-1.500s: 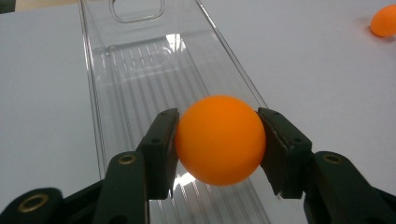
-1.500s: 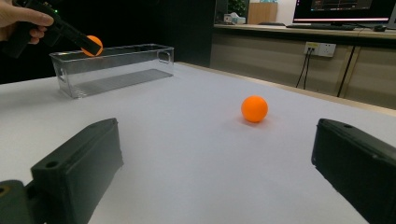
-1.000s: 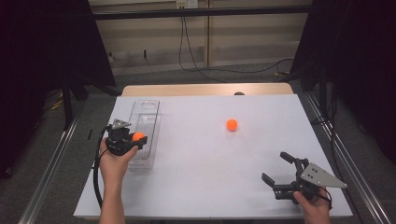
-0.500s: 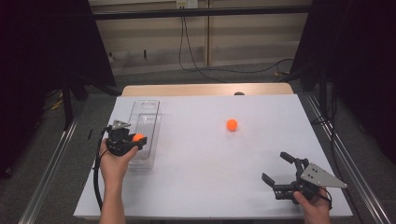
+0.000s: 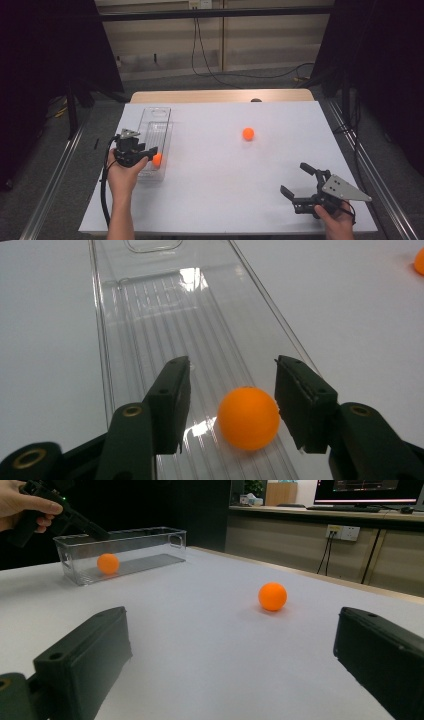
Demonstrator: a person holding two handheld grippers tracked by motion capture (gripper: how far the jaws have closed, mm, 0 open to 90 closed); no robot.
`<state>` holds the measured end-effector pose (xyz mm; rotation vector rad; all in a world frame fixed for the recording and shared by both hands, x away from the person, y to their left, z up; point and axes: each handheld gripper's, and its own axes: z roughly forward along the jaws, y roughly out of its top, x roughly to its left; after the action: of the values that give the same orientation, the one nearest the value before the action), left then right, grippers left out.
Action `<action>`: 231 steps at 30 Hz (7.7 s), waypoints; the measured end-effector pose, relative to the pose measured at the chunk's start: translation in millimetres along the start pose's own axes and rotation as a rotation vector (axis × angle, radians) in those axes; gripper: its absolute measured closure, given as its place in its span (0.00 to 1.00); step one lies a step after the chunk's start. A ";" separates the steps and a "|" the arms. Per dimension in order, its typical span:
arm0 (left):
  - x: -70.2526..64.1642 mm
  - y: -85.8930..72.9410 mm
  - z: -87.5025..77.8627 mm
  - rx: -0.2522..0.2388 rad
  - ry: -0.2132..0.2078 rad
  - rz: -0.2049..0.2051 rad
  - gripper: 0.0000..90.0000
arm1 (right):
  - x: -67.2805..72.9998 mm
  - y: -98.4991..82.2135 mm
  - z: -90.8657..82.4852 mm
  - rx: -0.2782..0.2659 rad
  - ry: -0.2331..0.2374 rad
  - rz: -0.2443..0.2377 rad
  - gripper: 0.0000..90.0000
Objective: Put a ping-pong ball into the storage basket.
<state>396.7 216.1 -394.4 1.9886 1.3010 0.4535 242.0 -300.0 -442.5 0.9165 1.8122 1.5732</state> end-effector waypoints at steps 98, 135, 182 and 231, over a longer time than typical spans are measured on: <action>-98.8 33.7 21.8 -0.065 -0.257 0.105 0.12 | -1.5 -0.1 -1.8 0.012 -0.007 -0.006 0.01; -127.9 45.1 53.5 -0.074 -0.286 0.136 0.10 | -1.8 -0.3 -2.1 0.012 -0.005 -0.007 0.01; -151.5 46.1 81.7 -0.089 -0.288 0.159 0.09 | -1.7 0.3 -1.7 0.007 -0.002 -0.003 0.01; -178.9 49.7 111.9 -0.088 -0.304 0.178 0.09 | -1.5 0.0 -2.3 0.012 0.002 -0.006 0.02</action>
<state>421.5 2.2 -420.4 2.0151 0.9082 0.2719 241.1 -302.6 -442.1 0.9138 1.8258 1.5621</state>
